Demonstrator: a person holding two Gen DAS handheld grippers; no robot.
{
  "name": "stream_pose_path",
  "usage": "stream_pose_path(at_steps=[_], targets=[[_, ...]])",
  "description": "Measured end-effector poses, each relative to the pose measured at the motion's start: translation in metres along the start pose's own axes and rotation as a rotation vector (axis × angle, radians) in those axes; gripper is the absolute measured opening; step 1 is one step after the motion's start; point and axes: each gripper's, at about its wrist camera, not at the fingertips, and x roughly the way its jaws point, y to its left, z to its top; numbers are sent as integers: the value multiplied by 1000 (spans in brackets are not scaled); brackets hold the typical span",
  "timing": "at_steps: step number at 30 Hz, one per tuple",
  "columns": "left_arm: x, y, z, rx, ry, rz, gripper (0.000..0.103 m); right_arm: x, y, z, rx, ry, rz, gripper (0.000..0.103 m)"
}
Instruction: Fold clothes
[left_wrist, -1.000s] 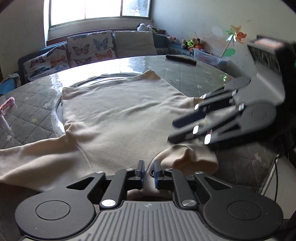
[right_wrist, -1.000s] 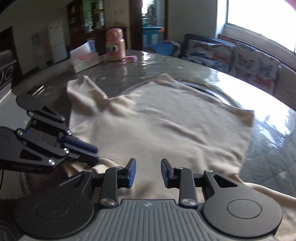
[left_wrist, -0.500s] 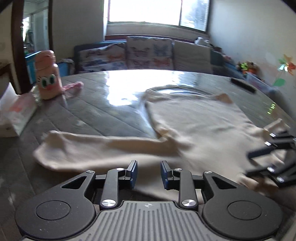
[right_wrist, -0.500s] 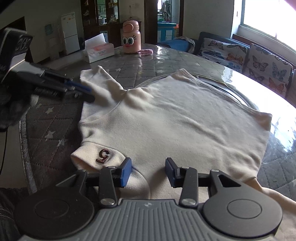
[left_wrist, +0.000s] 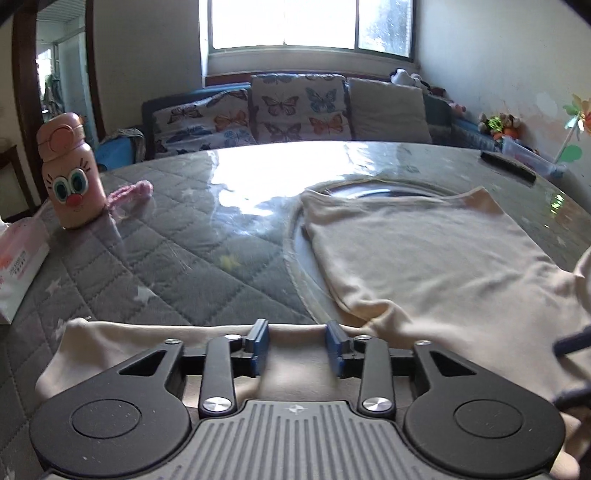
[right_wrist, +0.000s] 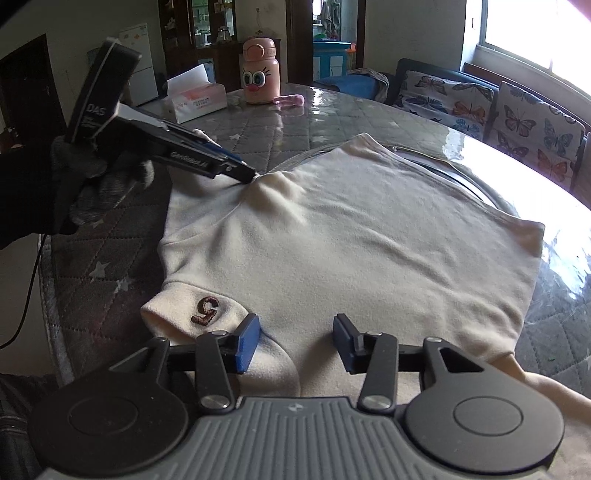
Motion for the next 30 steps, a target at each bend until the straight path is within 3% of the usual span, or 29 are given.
stream_pose_path(at_steps=[6,12,21,22,24,26,30], targets=[[-24,20,0,-42,-37,52,45,0,-1,0,-2,3,7,47],[-44,71,-9,-172,-19,272,44,0,-2,1,-6,2,10,48],[-41,134,-29,-353,41,411,43,0,-1,0,-7,0,8,48],[-40,135,-28,-353,37,404,40,0,-1,0,-9,0,8,48],[-38,134,-25,-345,27,390,12,1,-1,1,-12,1,8,48],[-36,129,-21,-317,15,402,5,0,0,1,-20,4,10,48],[-43,120,-13,-276,-39,453,5,0,2,0,-40,12,16,49]])
